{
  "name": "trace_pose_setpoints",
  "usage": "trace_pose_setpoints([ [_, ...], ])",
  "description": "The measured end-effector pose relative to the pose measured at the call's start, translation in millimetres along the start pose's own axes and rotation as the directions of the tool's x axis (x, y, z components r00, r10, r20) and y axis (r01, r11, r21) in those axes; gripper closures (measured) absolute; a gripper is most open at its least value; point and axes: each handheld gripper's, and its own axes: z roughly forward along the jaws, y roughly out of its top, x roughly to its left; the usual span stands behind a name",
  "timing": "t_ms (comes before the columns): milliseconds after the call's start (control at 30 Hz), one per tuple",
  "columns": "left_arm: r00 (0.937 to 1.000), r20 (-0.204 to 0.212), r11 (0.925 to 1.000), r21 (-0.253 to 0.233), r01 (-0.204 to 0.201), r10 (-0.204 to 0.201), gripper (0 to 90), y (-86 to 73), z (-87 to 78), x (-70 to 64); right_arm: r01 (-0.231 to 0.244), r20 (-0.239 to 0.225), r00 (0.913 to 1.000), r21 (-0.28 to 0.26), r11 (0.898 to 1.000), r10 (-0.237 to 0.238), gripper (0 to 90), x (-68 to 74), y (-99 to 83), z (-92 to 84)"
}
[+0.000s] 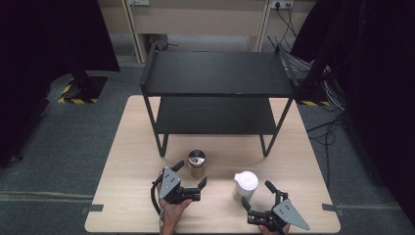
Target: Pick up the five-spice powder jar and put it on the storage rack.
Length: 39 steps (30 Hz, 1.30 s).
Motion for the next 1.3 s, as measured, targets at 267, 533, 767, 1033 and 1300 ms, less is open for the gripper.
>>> trace_pose_setpoints([
  [267,0.9996,-0.027,0.9996,0.028,0.011,-0.011,0.1,4.8,17.3,4.0,0.001,-0.001,1.0,-0.002,1.0,-0.001,0.5,-0.1,-0.3,0.1],
  [533,0.9986,-0.042,0.9979,0.055,0.034,-0.032,1.0,7.8,32.5,8.6,0.0,0.0,1.0,-0.003,1.0,0.0,0.4,-0.1,-0.5,-0.1],
  [767,0.9979,-0.054,0.9951,0.09,0.041,-0.036,3.2,11.5,43.1,13.6,-0.002,-0.001,1.0,-0.003,1.0,0.002,0.4,-0.3,-0.6,-0.1],
  [1033,0.9973,-0.072,0.9907,0.134,0.024,-0.014,10.3,15.0,50.0,11.7,-0.004,-0.001,1.0,-0.002,1.0,0.004,0.4,-0.4,-0.5,0.0],
  [1300,0.9972,-0.072,0.9867,0.159,0.03,-0.019,16.9,17.2,55.6,16.7,-0.004,-0.002,1.0,-0.003,1.0,0.004,0.5,-0.9,-0.5,0.1],
])
